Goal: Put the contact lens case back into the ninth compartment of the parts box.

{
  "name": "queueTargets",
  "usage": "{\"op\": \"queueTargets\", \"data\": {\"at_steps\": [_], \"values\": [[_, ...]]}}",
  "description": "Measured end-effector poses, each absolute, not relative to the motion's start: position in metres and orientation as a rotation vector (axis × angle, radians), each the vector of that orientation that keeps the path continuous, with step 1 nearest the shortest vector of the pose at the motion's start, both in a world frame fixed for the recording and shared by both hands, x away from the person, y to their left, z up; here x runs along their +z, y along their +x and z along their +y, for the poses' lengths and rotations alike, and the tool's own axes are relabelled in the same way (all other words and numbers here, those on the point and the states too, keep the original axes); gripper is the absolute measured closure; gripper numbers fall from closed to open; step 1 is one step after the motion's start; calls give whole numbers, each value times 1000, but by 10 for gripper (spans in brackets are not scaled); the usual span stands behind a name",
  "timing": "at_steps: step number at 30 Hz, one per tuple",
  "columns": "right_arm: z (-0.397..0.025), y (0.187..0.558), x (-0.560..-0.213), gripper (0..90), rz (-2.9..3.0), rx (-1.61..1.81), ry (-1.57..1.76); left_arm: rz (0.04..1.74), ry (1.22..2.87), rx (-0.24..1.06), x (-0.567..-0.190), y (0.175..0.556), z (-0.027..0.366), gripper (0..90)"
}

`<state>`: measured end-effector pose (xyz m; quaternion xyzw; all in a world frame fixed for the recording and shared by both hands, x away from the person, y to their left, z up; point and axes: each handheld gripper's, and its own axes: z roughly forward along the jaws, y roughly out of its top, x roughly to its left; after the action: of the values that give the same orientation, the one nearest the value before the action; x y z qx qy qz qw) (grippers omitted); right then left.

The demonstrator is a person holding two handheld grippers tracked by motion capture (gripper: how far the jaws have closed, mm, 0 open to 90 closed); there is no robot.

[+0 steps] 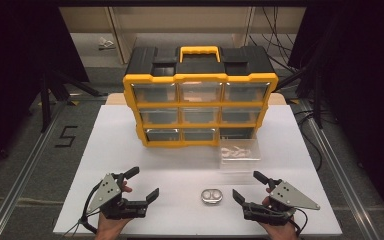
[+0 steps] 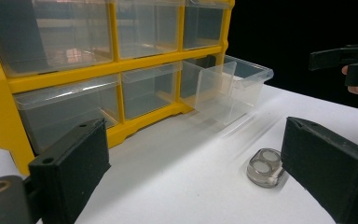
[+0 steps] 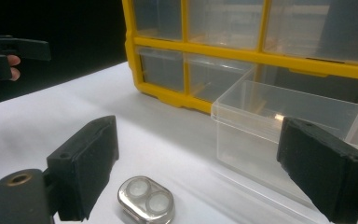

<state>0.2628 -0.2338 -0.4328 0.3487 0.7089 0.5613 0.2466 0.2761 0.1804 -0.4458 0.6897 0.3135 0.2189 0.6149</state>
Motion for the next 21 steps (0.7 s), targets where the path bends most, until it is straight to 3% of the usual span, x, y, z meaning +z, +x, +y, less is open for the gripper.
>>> {"op": "queueTargets", "data": {"at_steps": [21], "values": [[-233, 264, -426, 138, 1992, 1486, 875, 715, 1586, 515, -446, 275, 181, 76]]}}
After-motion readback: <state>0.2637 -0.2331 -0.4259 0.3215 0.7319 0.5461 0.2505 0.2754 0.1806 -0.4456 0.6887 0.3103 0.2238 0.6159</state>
